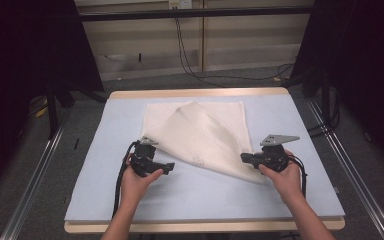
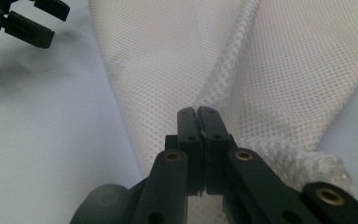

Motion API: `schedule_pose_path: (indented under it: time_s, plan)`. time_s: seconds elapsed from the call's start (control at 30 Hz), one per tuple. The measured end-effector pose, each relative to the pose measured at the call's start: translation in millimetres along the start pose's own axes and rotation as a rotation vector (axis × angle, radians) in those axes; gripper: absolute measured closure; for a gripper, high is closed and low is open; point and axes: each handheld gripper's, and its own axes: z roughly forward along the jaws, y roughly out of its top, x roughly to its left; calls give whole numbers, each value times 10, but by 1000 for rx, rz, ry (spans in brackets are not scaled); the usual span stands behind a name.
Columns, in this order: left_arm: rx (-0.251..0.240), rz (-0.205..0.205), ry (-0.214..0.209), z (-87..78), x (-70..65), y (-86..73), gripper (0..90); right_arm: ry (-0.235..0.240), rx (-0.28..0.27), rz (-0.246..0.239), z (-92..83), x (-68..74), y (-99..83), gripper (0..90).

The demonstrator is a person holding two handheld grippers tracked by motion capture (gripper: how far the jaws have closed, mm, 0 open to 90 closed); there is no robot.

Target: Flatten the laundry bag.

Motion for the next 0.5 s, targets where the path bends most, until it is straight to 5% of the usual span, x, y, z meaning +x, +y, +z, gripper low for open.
schedule_pose_path:
  time_s: [0.5]
  plan:
    - [5,14,-2,19,-51,26,99,22,-1,-87,1,254,-135,890]
